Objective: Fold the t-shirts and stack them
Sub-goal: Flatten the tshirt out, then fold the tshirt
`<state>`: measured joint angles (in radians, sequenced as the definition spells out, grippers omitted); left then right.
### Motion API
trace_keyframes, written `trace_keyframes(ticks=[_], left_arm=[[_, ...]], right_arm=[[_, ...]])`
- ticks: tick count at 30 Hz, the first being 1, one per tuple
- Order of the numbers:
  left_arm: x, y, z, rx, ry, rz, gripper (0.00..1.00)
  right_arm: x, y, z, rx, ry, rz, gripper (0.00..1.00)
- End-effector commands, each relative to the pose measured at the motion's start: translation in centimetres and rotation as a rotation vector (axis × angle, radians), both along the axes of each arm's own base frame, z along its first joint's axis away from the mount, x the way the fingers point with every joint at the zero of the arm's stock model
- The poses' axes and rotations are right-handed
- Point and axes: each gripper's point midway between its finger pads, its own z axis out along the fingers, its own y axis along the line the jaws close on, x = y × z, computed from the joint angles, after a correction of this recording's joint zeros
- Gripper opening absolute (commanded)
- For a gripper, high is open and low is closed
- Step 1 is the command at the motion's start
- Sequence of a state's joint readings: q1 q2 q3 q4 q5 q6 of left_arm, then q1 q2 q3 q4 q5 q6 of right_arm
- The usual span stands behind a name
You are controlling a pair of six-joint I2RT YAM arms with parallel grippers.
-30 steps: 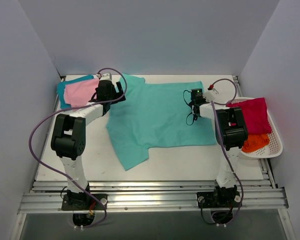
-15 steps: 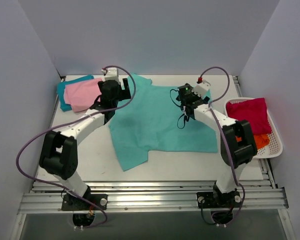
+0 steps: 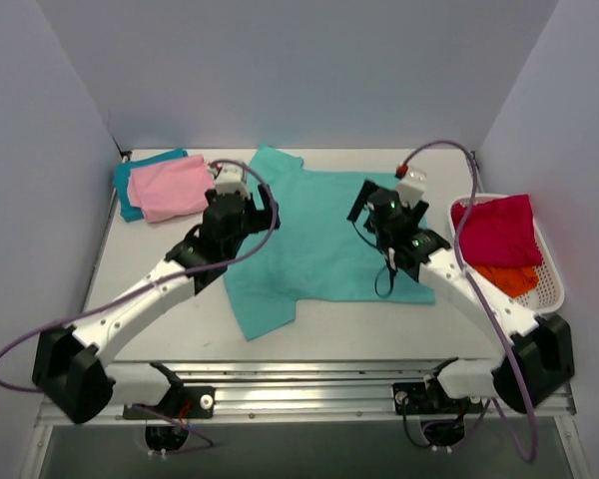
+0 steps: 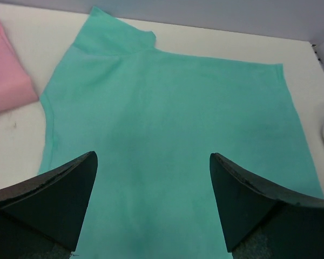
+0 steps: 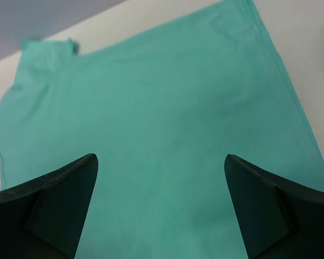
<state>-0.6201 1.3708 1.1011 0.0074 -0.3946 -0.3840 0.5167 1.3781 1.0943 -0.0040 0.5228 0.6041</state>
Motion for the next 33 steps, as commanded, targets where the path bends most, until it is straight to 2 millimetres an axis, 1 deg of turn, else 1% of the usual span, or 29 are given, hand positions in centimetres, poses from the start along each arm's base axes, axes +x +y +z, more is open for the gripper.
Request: trace_keyframes(ticks=[1, 2, 3, 4, 5, 6, 7, 8, 9, 10, 11, 12, 13, 14, 15, 16, 17, 18, 19, 20, 21, 24, 25, 27, 28, 29, 31, 33], left_arm=[[-4.6, 4.3, -3.0, -0.08, 0.127, 0.196, 0.94], [-5.5, 4.6, -4.1, -0.093, 0.156, 0.204, 0.94], [-6.8, 4.9, -4.6, -0.108, 0.171, 0.2, 0.94], [-8.1, 5.1, -7.2, -0.089, 0.213, 0.202, 0.94], [-9.8, 4.2, -8.3, -0.072, 0.235, 0.168, 0.94], [-10.9, 4.2, -8.5, -0.083, 0.234, 0.163, 0.94], [-12.0, 4.4, -10.1, -0.08, 0.258, 0.176, 0.94], [-13.5, 3.8, -11.1, -0.058, 0.287, 0.148, 0.94], [-14.3, 3.8, -11.7, -0.055, 0.303, 0.144, 0.94], [-15.0, 3.7, -12.4, -0.077, 0.33, 0.159, 0.94], [-16.5, 3.7, -13.9, -0.036, 0.365, 0.148, 0.94], [-17.2, 3.5, -14.6, -0.039, 0.385, 0.143, 0.94], [-17.9, 3.1, -15.0, -0.07, 0.403, 0.147, 0.94], [-18.6, 2.8, -15.7, -0.065, 0.419, 0.139, 0.95], [-19.9, 2.0, -16.4, -0.051, 0.437, 0.109, 0.95], [-20.5, 1.6, -16.8, -0.077, 0.457, 0.118, 0.95], [-21.4, 1.8, -17.3, -0.046, 0.476, 0.123, 0.95], [-22.1, 1.1, -17.3, -0.024, 0.468, 0.112, 0.95], [-22.5, 1.0, -17.4, -0.04, 0.474, 0.138, 0.95], [-23.0, 1.6, -18.3, 0.018, 0.486, 0.159, 0.95], [-23.2, 1.3, -18.4, 0.003, 0.49, 0.176, 0.95], [-23.8, 1.9, -20.1, 0.013, 0.518, 0.22, 0.94], [-24.3, 2.3, -21.1, -0.01, 0.526, 0.241, 0.94], [-24.5, 2.3, -21.6, -0.079, 0.521, 0.25, 0.95], [-24.6, 3.1, -22.2, -0.074, 0.506, 0.255, 0.94], [-24.6, 2.9, -22.0, -0.106, 0.493, 0.244, 0.95], [-24.4, 3.7, -22.3, -0.127, 0.473, 0.272, 0.95], [-24.3, 3.7, -22.2, -0.165, 0.465, 0.27, 0.95]], right_arm=[[-6.2, -1.0, 0.0, -0.01, 0.034, 0.089, 1.0], [-7.5, -1.6, -0.3, -0.003, 0.043, 0.088, 1.0], [-9.2, -2.3, -0.6, 0.031, 0.031, 0.092, 1.0], [-10.1, -2.5, -1.1, 0.045, 0.039, 0.095, 1.0], [-11.4, -2.9, -2.0, 0.048, 0.073, 0.097, 1.0], [-12.4, -3.0, -1.8, 0.099, 0.057, 0.09, 1.0], [-13.6, -2.9, -3.4, 0.098, 0.096, 0.101, 1.0], [-14.2, -2.7, -3.7, 0.12, 0.102, 0.108, 1.0], [-14.8, -2.5, -3.5, 0.162, 0.086, 0.104, 1.0], [-15.7, -2.5, -4.3, 0.153, 0.109, 0.108, 1.0], [-15.9, -3.2, -4.4, 0.142, 0.099, 0.074, 1.0], [-16.3, -3.7, -4.2, 0.147, 0.082, 0.058, 1.0], [-16.6, -4.2, -4.5, 0.142, 0.088, 0.038, 1.0], [-16.7, -4.6, -4.7, 0.134, 0.085, 0.023, 1.0], [-16.7, -4.8, -4.7, 0.13, 0.077, 0.016, 1.0], [-16.6, -4.7, -4.9, 0.125, 0.082, 0.017, 1.0], [-16.5, -4.6, -4.8, 0.124, 0.085, 0.014, 1.0], [-16.3, -4.7, -5.3, 0.102, 0.103, 0.004, 1.0], [-16.1, -4.9, -5.4, 0.087, 0.103, -0.014, 1.0], [-15.9, -4.9, -5.7, 0.071, 0.113, -0.026, 1.0], [-15.8, -4.9, -5.7, 0.065, 0.114, -0.031, 1.0], [-15.6, -4.9, -6.0, 0.063, 0.116, -0.041, 1.0], [-15.6, -4.8, -6.0, 0.067, 0.112, -0.041, 1.0], [-15.6, -5.0, -6.0, 0.074, 0.105, -0.044, 1.0], [-15.7, -4.9, -6.0, 0.074, 0.105, -0.043, 1.0], [-15.7, -5.1, -6.2, 0.07, 0.108, -0.047, 1.0], [-15.8, -5.1, -6.4, 0.069, 0.116, -0.047, 1.0], [-15.8, -5.1, -6.4, 0.071, 0.117, -0.049, 1.0]])
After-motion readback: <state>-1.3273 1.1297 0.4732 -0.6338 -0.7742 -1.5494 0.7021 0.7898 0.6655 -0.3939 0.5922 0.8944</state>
